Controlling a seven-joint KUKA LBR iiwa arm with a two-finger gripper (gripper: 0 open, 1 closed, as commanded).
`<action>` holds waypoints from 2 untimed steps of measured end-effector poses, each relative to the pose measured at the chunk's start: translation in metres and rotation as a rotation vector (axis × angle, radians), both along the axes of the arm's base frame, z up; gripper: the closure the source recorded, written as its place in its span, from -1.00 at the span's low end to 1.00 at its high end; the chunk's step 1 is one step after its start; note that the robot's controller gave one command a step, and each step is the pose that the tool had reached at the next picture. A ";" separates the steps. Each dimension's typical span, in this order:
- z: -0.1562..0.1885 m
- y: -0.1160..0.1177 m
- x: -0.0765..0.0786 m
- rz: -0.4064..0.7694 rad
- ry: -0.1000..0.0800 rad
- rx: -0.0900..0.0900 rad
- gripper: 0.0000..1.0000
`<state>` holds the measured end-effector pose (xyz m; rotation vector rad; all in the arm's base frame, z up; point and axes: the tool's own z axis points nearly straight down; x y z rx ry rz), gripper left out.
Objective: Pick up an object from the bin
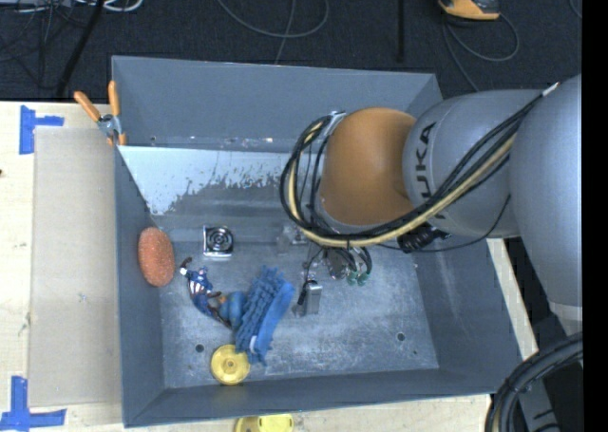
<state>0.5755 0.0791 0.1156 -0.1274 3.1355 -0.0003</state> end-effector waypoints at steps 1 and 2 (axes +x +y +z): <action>-0.040 0.013 -0.028 -0.002 0.004 0.000 -1.00; -0.046 0.031 -0.010 0.213 0.002 0.000 1.00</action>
Offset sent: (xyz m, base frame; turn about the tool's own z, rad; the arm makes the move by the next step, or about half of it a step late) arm -0.0109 0.0310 -0.0456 -0.2132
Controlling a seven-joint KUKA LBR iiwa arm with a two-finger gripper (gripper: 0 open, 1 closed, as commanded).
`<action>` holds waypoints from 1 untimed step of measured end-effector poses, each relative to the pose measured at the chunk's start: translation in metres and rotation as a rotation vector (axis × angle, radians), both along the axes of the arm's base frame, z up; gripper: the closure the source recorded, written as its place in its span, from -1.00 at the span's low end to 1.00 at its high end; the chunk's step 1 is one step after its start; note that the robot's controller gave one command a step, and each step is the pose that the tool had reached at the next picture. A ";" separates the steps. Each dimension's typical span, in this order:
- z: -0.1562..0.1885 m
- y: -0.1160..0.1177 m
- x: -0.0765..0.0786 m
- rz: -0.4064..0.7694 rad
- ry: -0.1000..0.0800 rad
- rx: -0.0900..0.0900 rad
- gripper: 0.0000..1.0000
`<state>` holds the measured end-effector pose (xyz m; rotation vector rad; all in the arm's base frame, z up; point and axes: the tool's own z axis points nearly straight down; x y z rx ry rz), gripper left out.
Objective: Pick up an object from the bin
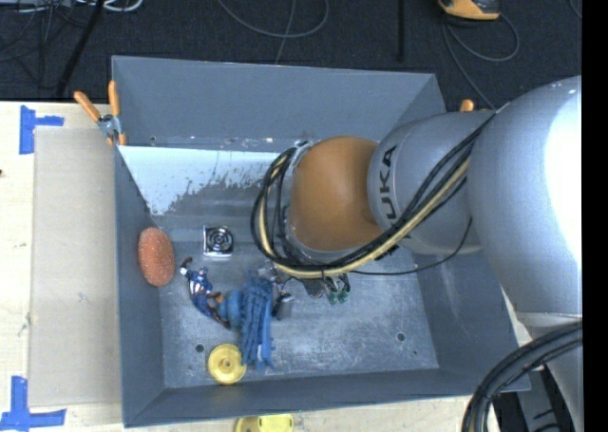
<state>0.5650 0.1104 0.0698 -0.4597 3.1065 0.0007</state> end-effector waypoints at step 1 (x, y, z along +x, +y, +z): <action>0.000 0.000 0.000 -0.001 0.000 0.000 1.00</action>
Offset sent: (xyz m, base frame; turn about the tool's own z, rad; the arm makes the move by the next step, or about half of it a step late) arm 0.0410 -0.0148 0.1306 0.0213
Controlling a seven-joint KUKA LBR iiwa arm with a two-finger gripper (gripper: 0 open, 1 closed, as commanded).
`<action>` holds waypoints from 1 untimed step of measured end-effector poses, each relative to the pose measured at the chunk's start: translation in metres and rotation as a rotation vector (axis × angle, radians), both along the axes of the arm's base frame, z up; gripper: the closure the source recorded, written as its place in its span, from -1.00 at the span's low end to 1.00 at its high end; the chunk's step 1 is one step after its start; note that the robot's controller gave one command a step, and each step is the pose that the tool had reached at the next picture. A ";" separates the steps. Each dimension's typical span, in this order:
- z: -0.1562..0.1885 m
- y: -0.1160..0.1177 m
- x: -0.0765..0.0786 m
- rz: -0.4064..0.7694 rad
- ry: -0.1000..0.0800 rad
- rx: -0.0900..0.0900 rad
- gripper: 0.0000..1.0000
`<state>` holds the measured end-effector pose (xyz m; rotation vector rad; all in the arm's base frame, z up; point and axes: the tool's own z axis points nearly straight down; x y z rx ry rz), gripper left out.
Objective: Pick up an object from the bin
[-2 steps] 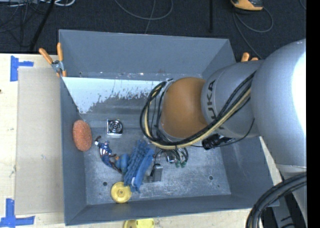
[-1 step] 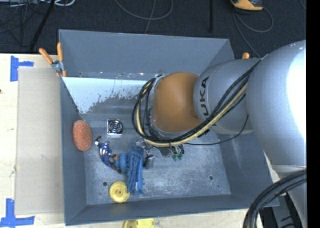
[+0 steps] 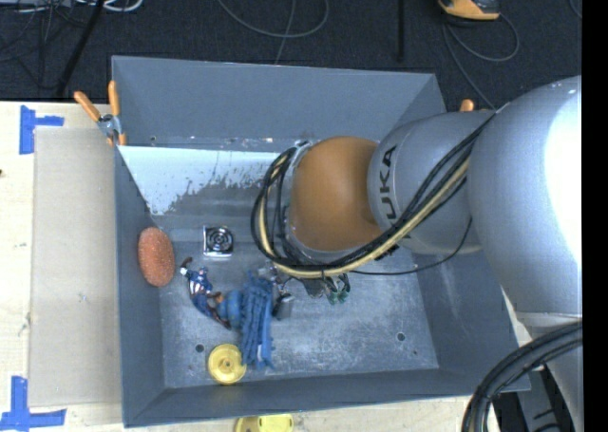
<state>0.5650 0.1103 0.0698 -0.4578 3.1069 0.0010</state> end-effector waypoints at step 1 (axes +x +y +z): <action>0.005 -0.001 0.000 -0.001 0.008 -0.002 -1.00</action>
Offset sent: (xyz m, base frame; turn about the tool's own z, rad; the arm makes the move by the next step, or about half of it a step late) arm 0.0000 0.0000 0.0000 0.0000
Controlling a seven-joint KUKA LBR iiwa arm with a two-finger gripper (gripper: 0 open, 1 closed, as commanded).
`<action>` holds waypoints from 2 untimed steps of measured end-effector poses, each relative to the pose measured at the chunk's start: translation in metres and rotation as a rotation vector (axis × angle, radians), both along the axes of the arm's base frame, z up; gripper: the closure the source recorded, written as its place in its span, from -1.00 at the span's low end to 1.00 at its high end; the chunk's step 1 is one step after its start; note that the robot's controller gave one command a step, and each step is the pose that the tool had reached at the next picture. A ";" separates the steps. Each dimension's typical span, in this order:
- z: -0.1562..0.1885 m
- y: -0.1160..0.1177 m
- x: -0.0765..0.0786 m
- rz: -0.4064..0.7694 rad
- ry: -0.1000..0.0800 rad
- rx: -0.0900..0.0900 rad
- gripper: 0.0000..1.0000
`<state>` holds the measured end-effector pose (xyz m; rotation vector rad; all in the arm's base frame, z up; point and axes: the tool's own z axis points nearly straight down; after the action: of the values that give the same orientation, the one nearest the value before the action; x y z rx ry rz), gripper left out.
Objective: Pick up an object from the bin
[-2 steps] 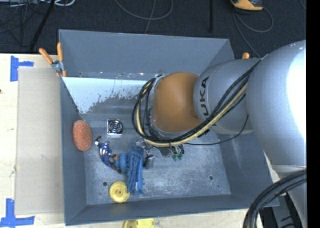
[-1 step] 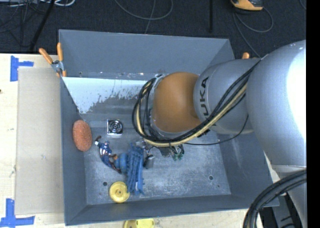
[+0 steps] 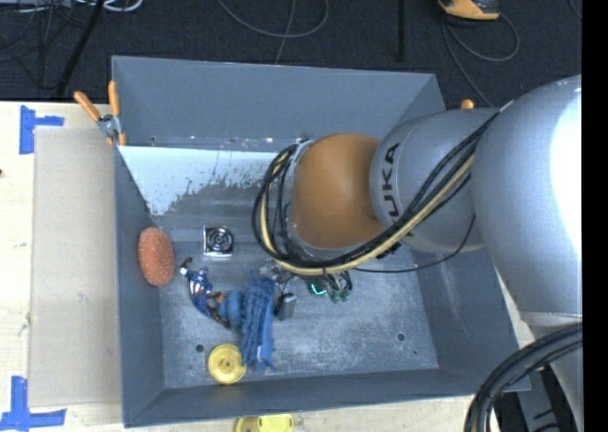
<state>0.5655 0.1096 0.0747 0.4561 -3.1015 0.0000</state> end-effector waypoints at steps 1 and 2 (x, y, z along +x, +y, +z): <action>0.056 -0.006 0.018 -0.009 -0.003 0.001 -1.00; 0.070 -0.006 0.022 -0.011 -0.006 0.001 -1.00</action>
Offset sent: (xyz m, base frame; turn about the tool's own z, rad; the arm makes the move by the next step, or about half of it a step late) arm 0.0178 0.0558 -0.0047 -0.0252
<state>0.5877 0.1035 0.1451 0.4394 -3.1105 0.0003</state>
